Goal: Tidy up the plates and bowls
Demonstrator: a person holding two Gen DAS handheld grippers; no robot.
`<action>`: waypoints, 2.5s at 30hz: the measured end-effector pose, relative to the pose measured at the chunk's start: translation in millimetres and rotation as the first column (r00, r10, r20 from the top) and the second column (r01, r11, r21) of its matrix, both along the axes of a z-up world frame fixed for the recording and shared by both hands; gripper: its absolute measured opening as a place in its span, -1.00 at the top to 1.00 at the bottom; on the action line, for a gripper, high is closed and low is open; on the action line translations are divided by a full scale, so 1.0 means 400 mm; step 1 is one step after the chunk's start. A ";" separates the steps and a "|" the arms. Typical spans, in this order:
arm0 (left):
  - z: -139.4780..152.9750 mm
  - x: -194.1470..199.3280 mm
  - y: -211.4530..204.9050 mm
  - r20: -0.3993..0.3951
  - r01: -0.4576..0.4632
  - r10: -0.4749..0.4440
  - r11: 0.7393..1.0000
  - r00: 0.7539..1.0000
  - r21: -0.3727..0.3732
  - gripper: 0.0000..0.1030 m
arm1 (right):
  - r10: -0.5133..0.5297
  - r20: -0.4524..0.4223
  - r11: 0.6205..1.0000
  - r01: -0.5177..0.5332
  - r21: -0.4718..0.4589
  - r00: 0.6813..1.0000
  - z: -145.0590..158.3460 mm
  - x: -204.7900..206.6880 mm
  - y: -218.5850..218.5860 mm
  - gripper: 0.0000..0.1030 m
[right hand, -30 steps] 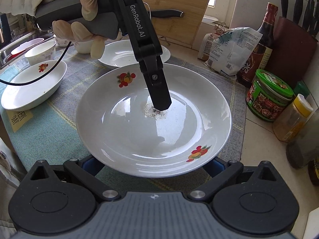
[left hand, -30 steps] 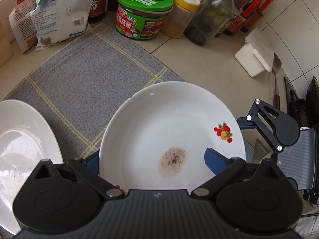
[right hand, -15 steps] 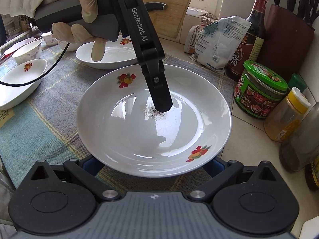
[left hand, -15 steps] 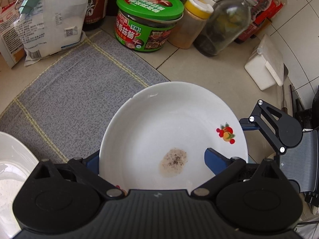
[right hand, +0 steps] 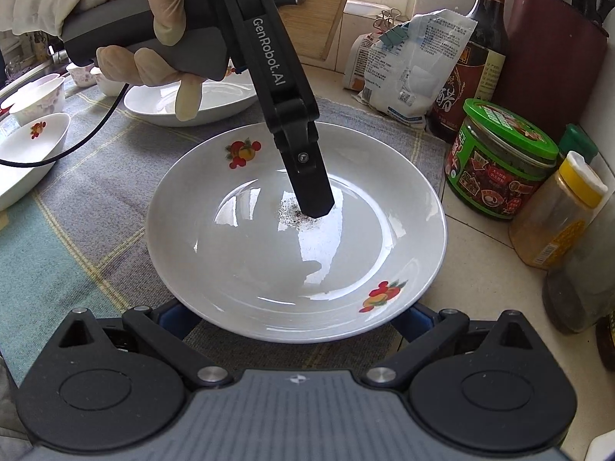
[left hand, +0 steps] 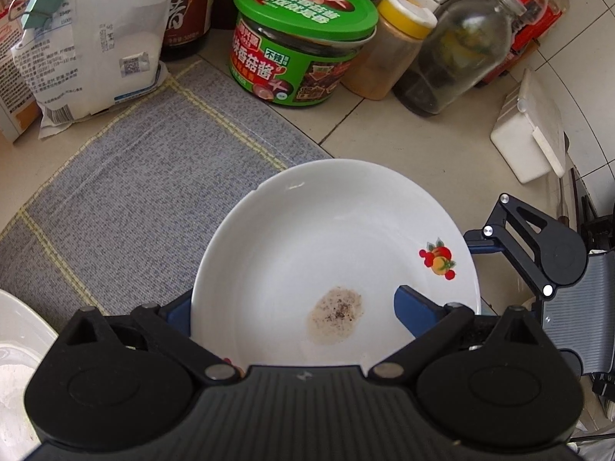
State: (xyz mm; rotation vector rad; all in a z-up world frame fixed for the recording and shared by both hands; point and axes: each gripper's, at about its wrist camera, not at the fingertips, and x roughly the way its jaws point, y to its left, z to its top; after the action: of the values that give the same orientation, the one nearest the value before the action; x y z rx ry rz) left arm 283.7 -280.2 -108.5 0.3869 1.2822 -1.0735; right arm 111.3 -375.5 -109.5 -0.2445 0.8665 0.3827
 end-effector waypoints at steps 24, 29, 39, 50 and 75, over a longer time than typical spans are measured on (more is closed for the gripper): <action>0.018 -0.026 0.014 0.093 0.014 -0.011 0.999 0.996 -0.033 -0.95 | -0.048 0.006 0.999 0.048 -0.005 0.999 0.007 -0.016 0.002 -1.00; 0.047 -0.039 0.050 0.131 -0.003 0.010 0.998 0.991 -0.055 -0.96 | -0.074 0.014 0.997 0.074 0.014 0.997 0.017 -0.036 0.003 -1.00; 0.120 -0.123 0.125 0.259 -0.031 0.065 0.991 0.964 -0.133 -0.96 | -0.176 0.037 0.983 0.174 0.064 0.984 0.054 -0.100 0.021 -1.00; 0.196 -0.290 0.255 0.390 -0.113 0.197 0.967 0.899 -0.227 -0.96 | -0.322 0.079 0.946 0.318 0.062 0.943 0.100 -0.141 0.078 -1.00; 0.167 -0.517 0.605 0.358 -0.529 0.611 0.792 0.707 -0.306 -0.98 | -0.133 0.079 0.977 0.117 0.180 0.988 0.132 -0.105 0.274 -1.00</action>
State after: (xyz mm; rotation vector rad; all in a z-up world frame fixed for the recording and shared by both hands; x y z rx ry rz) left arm 77.0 -38.1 -41.8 0.0601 0.7939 -0.5094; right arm 69.4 -266.0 -56.5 -0.0435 0.7496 0.3252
